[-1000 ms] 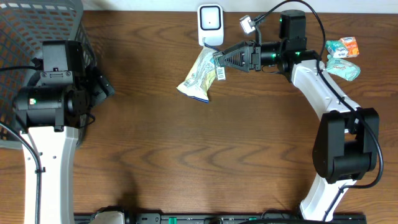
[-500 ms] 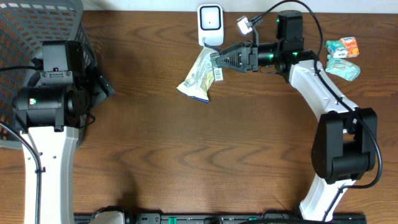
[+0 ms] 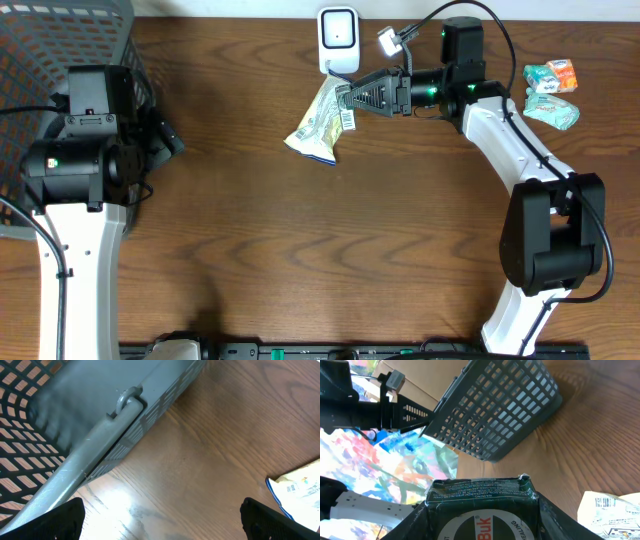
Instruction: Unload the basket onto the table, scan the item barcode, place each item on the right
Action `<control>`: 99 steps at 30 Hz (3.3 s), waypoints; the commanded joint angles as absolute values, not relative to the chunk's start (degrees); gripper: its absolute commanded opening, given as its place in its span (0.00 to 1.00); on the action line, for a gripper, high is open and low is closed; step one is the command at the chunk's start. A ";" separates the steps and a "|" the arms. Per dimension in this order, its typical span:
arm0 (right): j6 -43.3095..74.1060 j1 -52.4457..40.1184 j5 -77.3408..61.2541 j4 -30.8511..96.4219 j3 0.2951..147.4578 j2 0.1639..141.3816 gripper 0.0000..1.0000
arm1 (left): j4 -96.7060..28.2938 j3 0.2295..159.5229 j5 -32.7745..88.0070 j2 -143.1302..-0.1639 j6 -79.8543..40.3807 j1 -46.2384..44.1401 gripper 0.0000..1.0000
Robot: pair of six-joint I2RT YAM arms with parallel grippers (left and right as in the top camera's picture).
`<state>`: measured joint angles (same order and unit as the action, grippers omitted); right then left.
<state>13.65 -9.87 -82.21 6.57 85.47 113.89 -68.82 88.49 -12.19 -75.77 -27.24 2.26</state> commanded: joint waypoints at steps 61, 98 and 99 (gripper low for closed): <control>1.30 -10.22 -60.66 27.07 86.02 113.91 0.36 | -68.97 88.31 -12.91 -75.99 -28.16 2.72 0.98; 9.26 -11.86 -17.87 58.67 89.86 113.89 0.96 | -68.97 88.31 -12.91 -75.99 -28.16 2.72 0.98; 9.72 -11.75 -19.55 59.99 90.98 113.89 0.96 | -68.97 88.31 -12.91 -75.99 -28.16 2.72 0.98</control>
